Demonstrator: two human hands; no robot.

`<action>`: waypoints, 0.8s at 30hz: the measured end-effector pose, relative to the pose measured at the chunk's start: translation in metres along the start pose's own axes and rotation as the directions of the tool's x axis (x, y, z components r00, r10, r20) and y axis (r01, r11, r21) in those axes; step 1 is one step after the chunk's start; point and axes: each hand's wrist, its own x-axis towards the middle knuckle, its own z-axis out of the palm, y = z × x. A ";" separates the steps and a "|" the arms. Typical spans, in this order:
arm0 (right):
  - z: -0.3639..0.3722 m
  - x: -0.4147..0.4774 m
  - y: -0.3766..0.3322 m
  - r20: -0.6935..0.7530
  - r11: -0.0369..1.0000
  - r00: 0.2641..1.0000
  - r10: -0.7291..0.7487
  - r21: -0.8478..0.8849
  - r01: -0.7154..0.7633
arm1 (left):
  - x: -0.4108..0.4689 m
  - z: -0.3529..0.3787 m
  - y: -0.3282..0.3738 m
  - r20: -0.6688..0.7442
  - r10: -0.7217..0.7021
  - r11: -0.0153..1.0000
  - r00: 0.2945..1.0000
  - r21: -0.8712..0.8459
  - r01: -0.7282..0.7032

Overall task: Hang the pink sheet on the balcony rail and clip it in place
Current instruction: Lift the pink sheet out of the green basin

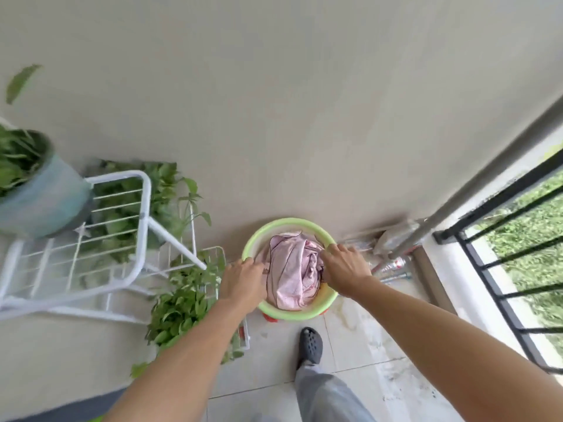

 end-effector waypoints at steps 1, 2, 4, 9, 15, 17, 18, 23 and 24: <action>0.009 0.020 0.006 0.016 1.000 1.000 -0.008 -0.004 0.008 | 0.019 0.007 -0.002 0.016 -0.005 1.000 1.000 0.000 0.005; 0.017 0.038 0.012 0.042 1.000 0.999 -0.016 0.001 0.016 | 0.037 0.015 -0.004 0.034 -0.009 1.000 0.999 -0.015 0.010; 0.026 0.068 0.021 0.094 0.999 0.996 -0.009 0.033 0.006 | 0.066 0.027 -0.007 0.053 -0.012 0.998 0.998 -0.062 0.016; 0.066 0.145 0.030 0.135 0.990 0.990 0.034 0.133 -0.052 | 0.143 0.072 -0.017 0.160 -0.061 0.986 0.985 -0.145 0.085; 0.150 0.209 0.030 0.151 0.944 0.984 0.097 0.298 -0.139 | 0.241 0.155 -0.028 0.260 -0.157 0.939 0.953 -0.259 0.225; 0.184 0.212 0.029 0.159 0.926 0.981 0.113 0.342 -0.162 | 0.267 0.186 -0.029 0.272 -0.190 0.923 0.943 -0.278 0.266; 0.198 0.210 0.029 0.157 0.918 0.980 0.125 0.356 -0.174 | 0.276 0.200 -0.029 0.277 -0.215 0.907 0.936 -0.299 0.297; 0.258 0.197 0.026 0.078 0.886 0.983 0.168 0.426 -0.185 | 0.312 0.266 -0.032 0.410 -0.443 0.671 0.797 -0.438 0.598; 0.264 0.197 0.024 0.073 0.878 0.982 0.171 0.441 -0.186 | 0.314 0.275 -0.032 0.419 -0.470 0.630 0.777 -0.458 0.628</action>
